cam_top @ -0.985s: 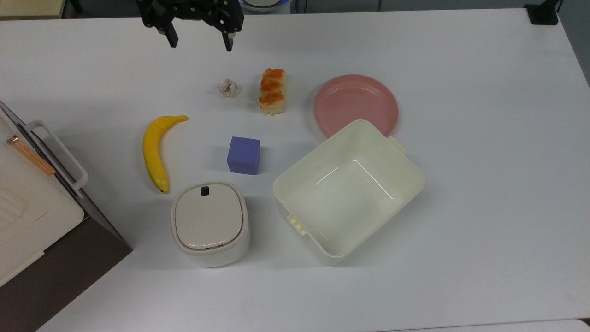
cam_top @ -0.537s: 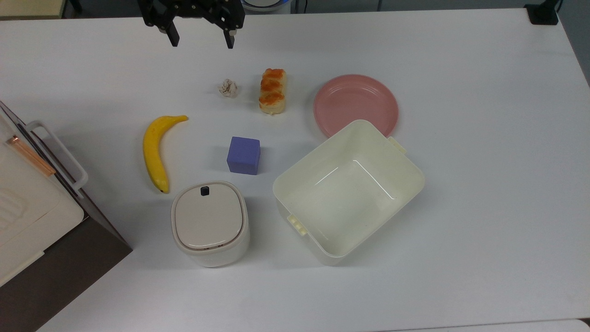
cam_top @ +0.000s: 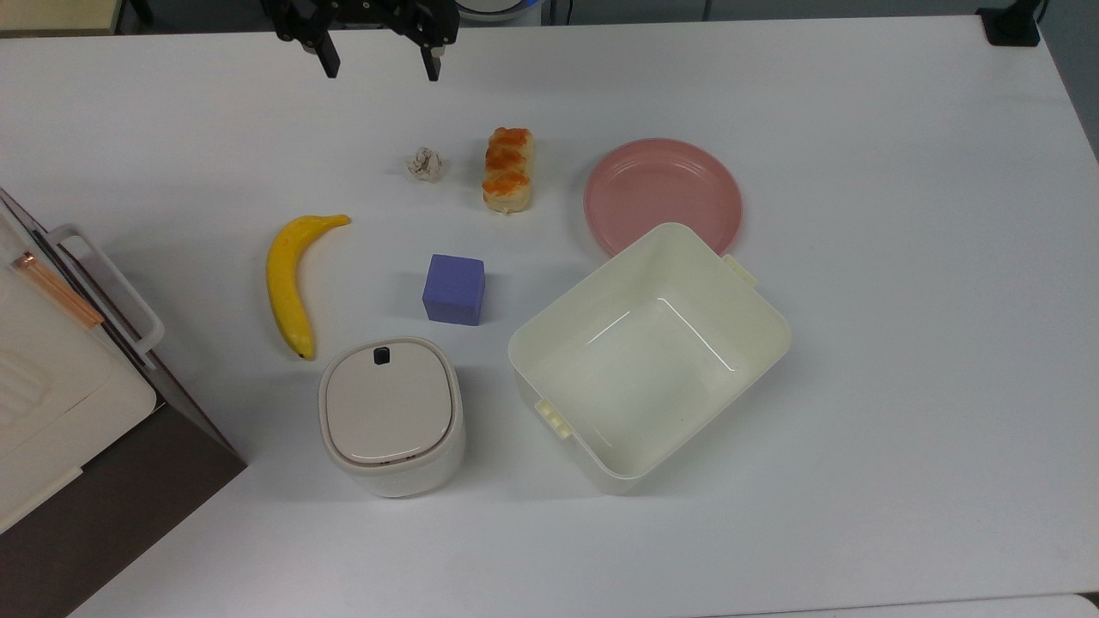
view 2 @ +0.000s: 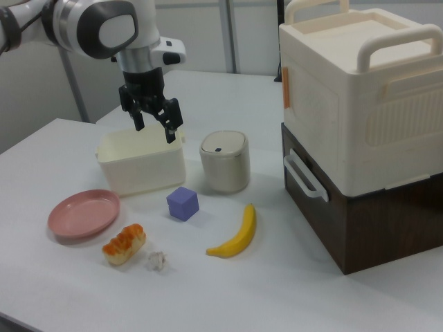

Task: Put the bread on a plate
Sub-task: 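Move the open gripper toward the orange-topped bread roll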

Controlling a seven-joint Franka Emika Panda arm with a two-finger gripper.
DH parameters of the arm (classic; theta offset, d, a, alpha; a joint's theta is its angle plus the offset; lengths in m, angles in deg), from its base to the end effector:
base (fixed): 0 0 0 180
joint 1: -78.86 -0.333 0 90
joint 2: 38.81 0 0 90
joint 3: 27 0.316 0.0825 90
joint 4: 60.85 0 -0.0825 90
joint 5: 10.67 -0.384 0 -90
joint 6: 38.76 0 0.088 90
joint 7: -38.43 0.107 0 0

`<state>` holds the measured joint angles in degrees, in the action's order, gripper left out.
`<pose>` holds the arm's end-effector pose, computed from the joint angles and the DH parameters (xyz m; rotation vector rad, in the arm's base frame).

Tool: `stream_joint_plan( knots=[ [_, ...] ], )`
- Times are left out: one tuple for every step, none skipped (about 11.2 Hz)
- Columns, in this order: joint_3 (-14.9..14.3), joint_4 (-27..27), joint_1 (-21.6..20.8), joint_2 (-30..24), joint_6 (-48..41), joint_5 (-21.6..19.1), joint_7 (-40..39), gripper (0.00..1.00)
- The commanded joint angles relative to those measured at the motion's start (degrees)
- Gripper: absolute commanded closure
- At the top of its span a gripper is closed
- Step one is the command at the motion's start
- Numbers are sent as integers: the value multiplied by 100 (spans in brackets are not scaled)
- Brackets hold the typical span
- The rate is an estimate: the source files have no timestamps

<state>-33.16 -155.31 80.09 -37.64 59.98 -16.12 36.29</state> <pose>0.5693 -0.0644 0.5901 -3.0487 0.1578 -0.0945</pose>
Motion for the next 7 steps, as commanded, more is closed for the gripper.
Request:
stream_joint_plan(
  knots=[
    [-43, -1361, -333, -845, 801, 192, -138, 0],
    [-43, -1844, -456, -1108, 1144, 290, -138, 0],
    [-43, -2214, -526, -1293, 1365, 352, -138, 0],
    [-43, -2296, -562, -1330, 1410, 396, -138, 0],
    [-43, -2332, -588, -1330, 1420, 431, -138, 0],
    [-43, -2367, -589, -1339, 1420, 510, -138, 0],
    [-43, -2419, -667, -1348, 1428, 571, -138, 0]
  ],
)
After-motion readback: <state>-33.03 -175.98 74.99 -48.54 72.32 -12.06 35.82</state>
